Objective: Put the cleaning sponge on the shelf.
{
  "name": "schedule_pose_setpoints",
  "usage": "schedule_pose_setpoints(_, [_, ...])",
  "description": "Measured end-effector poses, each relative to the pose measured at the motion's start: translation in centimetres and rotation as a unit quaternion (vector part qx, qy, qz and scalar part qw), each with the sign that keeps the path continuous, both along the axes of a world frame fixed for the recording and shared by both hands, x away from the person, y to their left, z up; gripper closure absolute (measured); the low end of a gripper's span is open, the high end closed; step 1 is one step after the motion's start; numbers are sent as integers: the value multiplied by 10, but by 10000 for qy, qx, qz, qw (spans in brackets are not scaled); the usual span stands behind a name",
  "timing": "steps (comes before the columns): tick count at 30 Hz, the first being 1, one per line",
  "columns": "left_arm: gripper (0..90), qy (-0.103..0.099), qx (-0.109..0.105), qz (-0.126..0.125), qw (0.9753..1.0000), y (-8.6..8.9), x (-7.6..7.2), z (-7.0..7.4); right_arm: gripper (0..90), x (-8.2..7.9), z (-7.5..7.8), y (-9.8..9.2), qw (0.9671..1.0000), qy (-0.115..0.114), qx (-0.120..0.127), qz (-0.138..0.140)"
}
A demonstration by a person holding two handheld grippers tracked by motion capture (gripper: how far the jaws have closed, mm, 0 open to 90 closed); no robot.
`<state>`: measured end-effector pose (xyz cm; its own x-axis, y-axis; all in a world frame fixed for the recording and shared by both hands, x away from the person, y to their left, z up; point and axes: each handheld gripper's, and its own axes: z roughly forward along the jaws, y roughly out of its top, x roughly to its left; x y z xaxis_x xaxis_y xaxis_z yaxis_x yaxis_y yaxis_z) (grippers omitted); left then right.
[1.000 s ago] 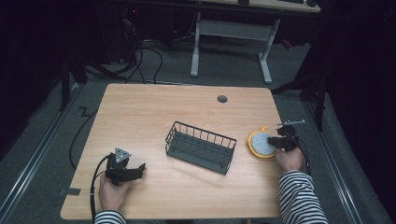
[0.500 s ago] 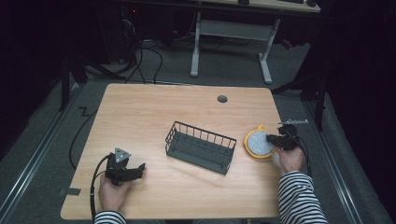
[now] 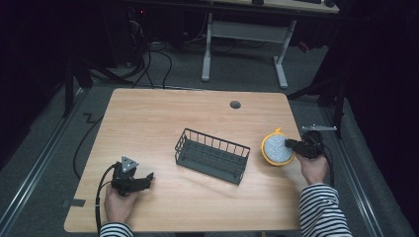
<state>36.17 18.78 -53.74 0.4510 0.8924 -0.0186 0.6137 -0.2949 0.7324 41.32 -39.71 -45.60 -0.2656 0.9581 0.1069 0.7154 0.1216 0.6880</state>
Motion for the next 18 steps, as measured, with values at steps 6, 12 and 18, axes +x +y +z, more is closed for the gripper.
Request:
schedule_pose_setpoints(6, [181,4,-1,-9,10000,0,0,0,818,-3,15,5,9994,-224,183,200])
schedule_pose_setpoints(12, [181,5,2,-22,10000,0,0,0,819,-7,34,15,9984,-372,139,403])
schedule_pose_setpoints(18, [182,0,5,-35,10000,0,0,0,818,-7,54,24,9972,-500,121,539])
